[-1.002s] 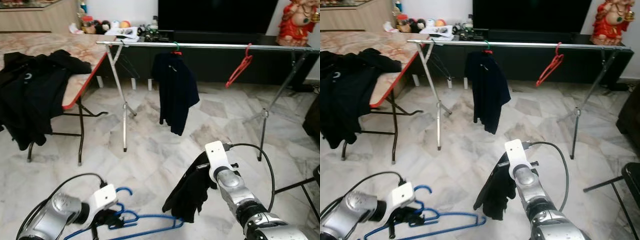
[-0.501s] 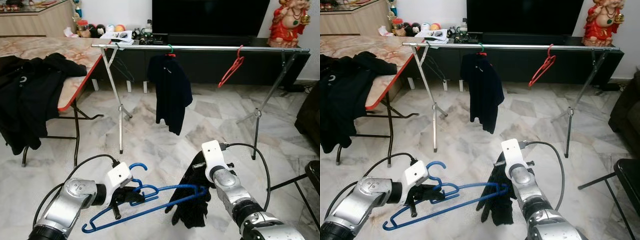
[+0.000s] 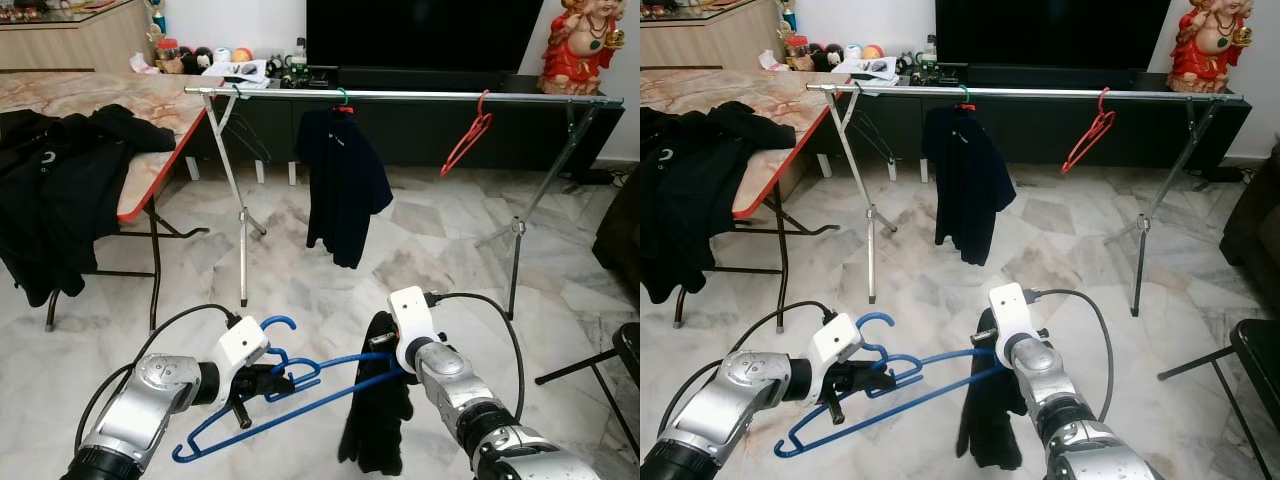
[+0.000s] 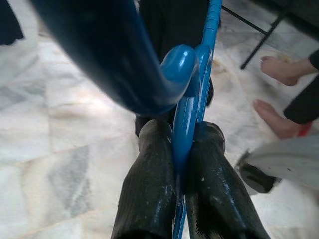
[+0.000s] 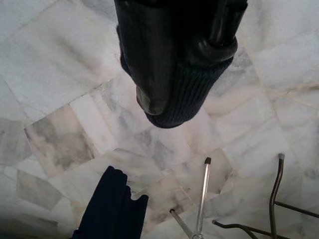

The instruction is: Hang hanger

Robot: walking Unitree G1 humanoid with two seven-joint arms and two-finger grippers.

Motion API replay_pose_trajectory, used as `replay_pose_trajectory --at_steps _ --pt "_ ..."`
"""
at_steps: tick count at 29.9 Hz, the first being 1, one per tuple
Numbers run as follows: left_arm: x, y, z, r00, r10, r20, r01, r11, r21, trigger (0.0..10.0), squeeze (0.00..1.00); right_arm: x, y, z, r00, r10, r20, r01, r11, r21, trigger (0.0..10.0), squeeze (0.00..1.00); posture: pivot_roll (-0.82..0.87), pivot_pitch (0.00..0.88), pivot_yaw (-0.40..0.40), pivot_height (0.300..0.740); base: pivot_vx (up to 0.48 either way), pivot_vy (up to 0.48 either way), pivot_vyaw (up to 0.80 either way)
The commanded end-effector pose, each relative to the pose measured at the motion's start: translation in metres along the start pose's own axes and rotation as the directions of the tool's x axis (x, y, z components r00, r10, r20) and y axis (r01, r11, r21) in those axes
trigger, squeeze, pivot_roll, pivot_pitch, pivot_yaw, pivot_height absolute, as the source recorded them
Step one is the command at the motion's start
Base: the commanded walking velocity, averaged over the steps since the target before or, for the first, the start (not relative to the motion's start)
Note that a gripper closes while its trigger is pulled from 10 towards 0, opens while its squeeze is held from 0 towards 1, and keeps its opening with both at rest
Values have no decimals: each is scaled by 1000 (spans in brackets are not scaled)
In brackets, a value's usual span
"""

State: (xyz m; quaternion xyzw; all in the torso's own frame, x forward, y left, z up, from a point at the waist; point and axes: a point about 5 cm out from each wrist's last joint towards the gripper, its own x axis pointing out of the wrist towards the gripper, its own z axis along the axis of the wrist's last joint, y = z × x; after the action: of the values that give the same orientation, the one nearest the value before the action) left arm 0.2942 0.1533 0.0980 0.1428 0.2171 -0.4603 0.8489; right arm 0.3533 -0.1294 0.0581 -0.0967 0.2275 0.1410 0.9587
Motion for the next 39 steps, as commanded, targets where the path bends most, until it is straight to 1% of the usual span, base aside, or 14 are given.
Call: replay_pose_trajectory --at_steps 1,2,3,6,13,16,18,24,26,28,33,35,36,39 --pt "0 4 2 999 34 5 -34 999 -12 10000 0 1 1 6 1000 0 25 0 1000 -1 10000 0 120 28 -3 740 0 0 0" --pt "0 5 1 999 42 1 -42 999 -14 10000 0 0 0 6 1000 -2 26 2 1000 1 10000 0 120 28 -3 740 0 0 0" --pt "0 9 -3 995 91 -37 -91 996 0 10000 0 0 -2 7 999 -12 30 12 1000 0 10000 0 119 28 -3 740 0 0 0" --pt "-1 13 -10 987 131 -96 -128 991 28 10000 0 0 -4 9 999 -19 35 19 1000 4 10000 0 119 28 -3 740 0 0 0" --pt "-1 16 -13 980 158 -124 -156 987 25 10000 0 0 -8 12 998 -33 45 33 999 4 10000 0 118 27 -6 740 0 0 0" --pt "0 18 -14 974 189 -124 -188 982 23 10000 0 0 -9 15 998 -37 50 36 999 6 10000 0 118 27 -6 740 0 0 0" --pt "2 19 -12 974 203 -102 -202 979 19 10000 0 0 -6 17 998 -10 58 10 1000 1 10000 0 116 27 -7 740 0 0 0" --pt "3 19 -10 973 214 -83 -213 977 18 10000 0 1 -3 22 997 17 75 -16 1000 -16 10000 0 115 27 -7 740 0 0 0" --pt "5 18 -7 976 210 -53 -211 978 -1 10000 0 1 -2 27 995 26 95 -25 1000 -17 10000 0 111 27 -8 740 0 0 0" --pt "5 18 -6 977 206 -46 -207 978 -7 10000 0 1 -2 28 995 28 99 -26 1000 -17 10000 0 111 27 -8 740 0 0 0" --pt "7 17 -6 977 208 -50 -208 978 1 10000 0 0 -3 29 994 20 106 -17 1000 -26 10000 0 106 28 -9 740 0 0 0" --pt "7 19 -6 971 233 -48 -233 972 4 10000 0 0 -4 29 994 6 106 -5 1000 -16 10000 0 106 27 -10 740 0 0 0" --pt "7 24 -4 960 278 -45 -278 961 3 10000 0 0 -5 29 994 -11 111 11 1000 3 10000 0 107 27 -11 740 0 0 0" --pt "7 29 -3 943 330 -38 -330 944 8 10000 0 -1 -5 30 993 -19 116 18 1000 11 10000 0 107 27 -12 740 0 0 0"
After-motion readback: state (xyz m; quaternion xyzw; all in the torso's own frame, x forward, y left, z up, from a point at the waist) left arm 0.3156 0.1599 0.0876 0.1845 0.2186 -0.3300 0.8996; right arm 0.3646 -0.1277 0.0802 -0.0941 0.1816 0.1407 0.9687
